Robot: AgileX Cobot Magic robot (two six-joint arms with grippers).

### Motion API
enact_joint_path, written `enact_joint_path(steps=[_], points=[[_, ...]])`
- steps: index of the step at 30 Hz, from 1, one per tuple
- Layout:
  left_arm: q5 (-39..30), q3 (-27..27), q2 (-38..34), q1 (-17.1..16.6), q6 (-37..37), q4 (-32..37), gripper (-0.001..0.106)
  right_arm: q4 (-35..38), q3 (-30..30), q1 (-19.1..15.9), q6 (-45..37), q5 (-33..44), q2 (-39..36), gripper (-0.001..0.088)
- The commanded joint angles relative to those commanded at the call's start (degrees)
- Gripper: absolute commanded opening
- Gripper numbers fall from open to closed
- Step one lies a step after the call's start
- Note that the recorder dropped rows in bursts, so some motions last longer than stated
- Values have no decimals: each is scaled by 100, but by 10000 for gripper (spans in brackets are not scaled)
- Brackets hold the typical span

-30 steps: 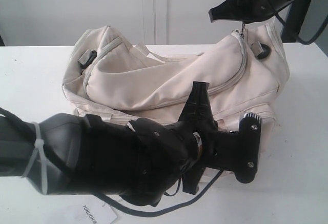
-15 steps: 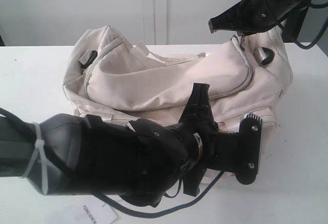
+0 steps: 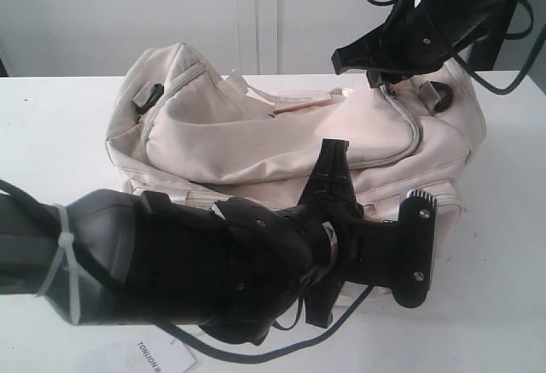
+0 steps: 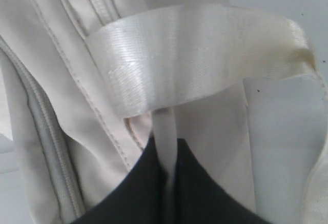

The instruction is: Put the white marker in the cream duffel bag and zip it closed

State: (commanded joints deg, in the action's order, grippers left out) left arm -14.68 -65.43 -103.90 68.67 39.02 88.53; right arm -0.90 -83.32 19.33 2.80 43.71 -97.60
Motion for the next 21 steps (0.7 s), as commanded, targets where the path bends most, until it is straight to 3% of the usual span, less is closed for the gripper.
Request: enact_joint_path(steps=[11, 16, 18, 21], points=[[-35, 0, 0, 0, 0, -10, 0, 90, 0, 0, 0, 274, 326, 491], [-46, 0, 0, 0, 546, -76, 1, 90, 0, 0, 0, 574, 434, 491], [-46, 0, 0, 0, 625, -76, 46, 90, 0, 0, 13, 615, 434, 491], [-2, 0, 0, 0, 625, -76, 216, 90, 0, 0, 39, 636, 434, 491]])
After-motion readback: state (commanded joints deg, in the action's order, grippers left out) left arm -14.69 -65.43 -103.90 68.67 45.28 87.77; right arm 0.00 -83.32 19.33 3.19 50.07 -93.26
